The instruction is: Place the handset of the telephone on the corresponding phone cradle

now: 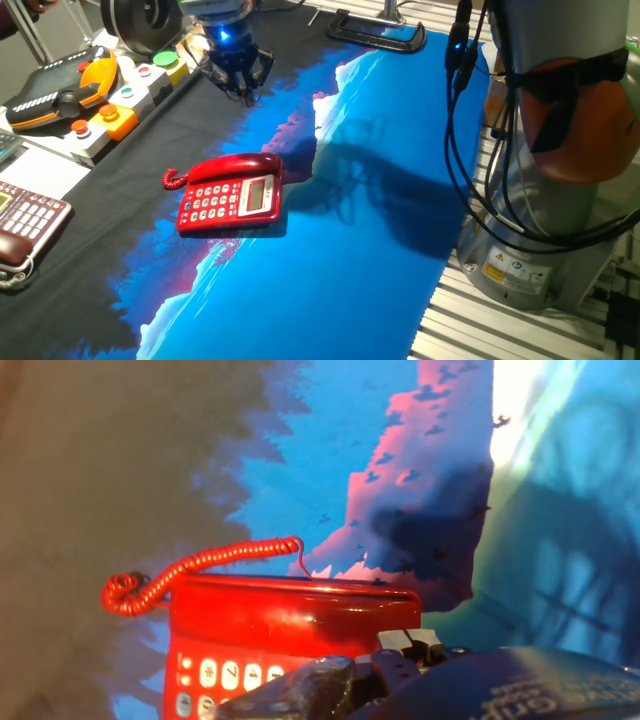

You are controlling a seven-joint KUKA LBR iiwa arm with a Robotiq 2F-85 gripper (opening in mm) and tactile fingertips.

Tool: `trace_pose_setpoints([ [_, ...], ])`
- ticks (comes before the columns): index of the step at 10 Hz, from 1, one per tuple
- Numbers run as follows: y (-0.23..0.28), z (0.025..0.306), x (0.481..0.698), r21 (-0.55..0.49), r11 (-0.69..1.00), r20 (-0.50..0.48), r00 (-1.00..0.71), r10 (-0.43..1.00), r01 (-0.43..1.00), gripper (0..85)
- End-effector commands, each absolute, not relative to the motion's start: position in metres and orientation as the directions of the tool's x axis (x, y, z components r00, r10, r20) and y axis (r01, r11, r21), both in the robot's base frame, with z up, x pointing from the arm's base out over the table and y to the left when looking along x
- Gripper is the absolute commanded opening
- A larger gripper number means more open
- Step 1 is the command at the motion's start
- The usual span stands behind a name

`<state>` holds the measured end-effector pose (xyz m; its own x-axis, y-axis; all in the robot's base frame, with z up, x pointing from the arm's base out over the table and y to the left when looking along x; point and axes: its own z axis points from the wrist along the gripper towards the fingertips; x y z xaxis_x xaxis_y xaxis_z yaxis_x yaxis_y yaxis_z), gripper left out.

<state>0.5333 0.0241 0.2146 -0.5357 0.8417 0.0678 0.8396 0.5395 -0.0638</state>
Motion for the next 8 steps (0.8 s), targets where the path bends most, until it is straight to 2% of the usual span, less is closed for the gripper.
trace_pose_setpoints([
  [1,0.0241,0.2146,0.5333,-0.063,0.585,0.066,-0.581,0.811,0.809,0.7],
  [8,0.0249,0.2142,0.5314,-0.060,0.591,0.068,-0.588,0.806,0.804,0.7],
])
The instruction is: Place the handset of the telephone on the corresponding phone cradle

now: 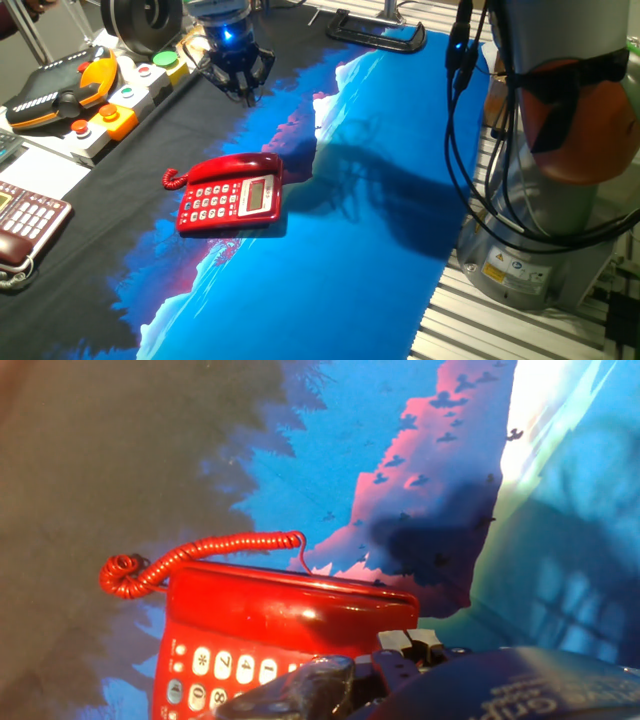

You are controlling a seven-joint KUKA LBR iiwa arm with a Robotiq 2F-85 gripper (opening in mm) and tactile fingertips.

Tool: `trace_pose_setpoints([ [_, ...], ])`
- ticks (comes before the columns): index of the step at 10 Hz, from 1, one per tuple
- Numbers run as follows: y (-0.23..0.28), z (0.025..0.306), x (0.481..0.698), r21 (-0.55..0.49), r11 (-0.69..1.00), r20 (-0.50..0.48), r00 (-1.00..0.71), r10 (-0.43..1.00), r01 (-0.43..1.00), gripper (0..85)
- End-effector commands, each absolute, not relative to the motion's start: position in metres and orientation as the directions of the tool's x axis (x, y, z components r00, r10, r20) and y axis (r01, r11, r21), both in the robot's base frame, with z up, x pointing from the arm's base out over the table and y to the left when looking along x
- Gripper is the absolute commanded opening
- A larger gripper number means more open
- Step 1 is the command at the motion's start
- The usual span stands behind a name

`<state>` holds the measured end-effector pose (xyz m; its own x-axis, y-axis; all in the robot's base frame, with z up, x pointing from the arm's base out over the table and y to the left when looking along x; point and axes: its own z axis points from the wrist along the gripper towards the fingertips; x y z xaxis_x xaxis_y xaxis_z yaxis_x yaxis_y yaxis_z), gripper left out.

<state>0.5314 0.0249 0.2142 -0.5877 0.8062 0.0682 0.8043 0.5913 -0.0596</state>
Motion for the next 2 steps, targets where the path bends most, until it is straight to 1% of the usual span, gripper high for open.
trace_pose_setpoints([
  [1,0.0250,0.2140,0.5314,-0.059,0.591,0.069,-0.588,0.806,0.804,0.7],
  [2,0.0247,0.2139,0.5315,-0.059,0.591,0.066,-0.588,0.806,0.804,0.7],
])
